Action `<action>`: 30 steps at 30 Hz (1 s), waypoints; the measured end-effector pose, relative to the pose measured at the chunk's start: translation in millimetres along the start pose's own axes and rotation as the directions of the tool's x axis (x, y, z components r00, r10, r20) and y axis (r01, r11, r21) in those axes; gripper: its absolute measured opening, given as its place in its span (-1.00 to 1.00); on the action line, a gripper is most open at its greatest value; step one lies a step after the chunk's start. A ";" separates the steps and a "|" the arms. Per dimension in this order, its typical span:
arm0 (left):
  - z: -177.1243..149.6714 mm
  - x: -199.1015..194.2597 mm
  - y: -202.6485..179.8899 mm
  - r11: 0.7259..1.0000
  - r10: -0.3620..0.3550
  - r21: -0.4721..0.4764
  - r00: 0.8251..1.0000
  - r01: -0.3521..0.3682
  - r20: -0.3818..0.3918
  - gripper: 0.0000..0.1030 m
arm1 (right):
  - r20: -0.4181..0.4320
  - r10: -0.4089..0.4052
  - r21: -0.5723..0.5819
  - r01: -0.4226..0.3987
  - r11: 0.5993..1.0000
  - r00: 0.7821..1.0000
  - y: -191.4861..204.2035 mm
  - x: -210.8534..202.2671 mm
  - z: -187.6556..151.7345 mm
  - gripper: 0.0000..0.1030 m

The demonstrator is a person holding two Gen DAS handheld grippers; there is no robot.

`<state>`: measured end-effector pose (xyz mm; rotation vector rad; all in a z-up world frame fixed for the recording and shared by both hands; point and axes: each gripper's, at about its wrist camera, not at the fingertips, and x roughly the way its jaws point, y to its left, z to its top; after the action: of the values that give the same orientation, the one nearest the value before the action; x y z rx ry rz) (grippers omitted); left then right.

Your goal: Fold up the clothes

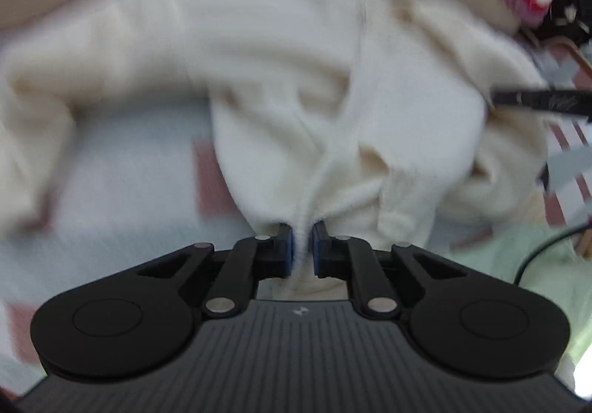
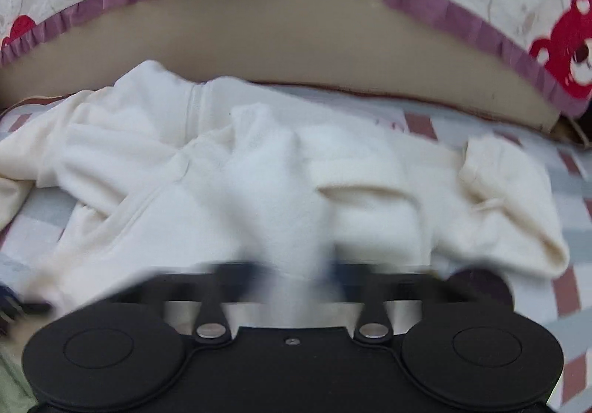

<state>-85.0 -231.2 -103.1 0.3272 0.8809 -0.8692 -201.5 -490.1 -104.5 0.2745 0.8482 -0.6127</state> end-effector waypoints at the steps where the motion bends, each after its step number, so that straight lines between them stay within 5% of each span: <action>1: 3.8 -14.2 7.0 1.000 0.021 -0.008 0.999 -0.020 0.049 -0.81 | 0.019 0.000 0.014 -0.001 1.000 1.000 -6.4 -6.1 4.5 -0.77; 7: 22.5 -101.0 61.1 0.989 0.096 -0.132 0.955 -0.061 0.279 -0.82 | 0.090 0.062 0.174 -0.077 0.982 0.994 -63.5 -93.2 17.1 -0.81; 13: 18.6 -181.9 76.8 0.984 0.137 -0.162 0.913 -0.079 0.384 -0.90 | 0.163 0.071 0.243 -0.110 0.964 0.984 -107.7 -199.3 -13.5 -0.81; 15: 12.0 -185.3 80.5 0.983 0.123 -0.174 0.929 -0.064 0.350 -0.90 | 0.123 -0.011 0.220 -0.016 0.975 0.992 -115.9 -201.4 -37.2 -0.60; 17: 4.1 -170.4 83.4 0.979 0.069 -0.204 0.956 -0.010 0.284 -0.90 | -0.008 -0.086 0.182 0.086 0.979 0.996 -118.5 -174.6 -61.9 -0.10; 21: -20.1 -112.5 60.0 0.986 0.052 -0.166 0.994 -0.034 0.101 -0.91 | -0.147 -0.212 0.042 0.221 0.974 0.966 -95.5 -121.6 -100.8 -0.10; 27: 29.7 -64.2 49.3 0.991 0.029 -0.133 0.995 -0.016 0.096 -0.91 | -0.023 -0.202 -0.015 0.202 0.979 0.979 -82.5 -107.1 -81.0 -0.11; 30: 54.5 -41.4 52.8 0.986 0.108 -0.136 0.988 -0.092 0.114 -0.91 | 0.016 -0.301 0.022 0.300 0.954 0.954 -102.4 -99.5 -62.3 -0.10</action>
<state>-28.7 -208.0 -41.8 0.2016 0.7978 -0.7270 -352.1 -503.7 -66.7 0.1570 0.8728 -0.9072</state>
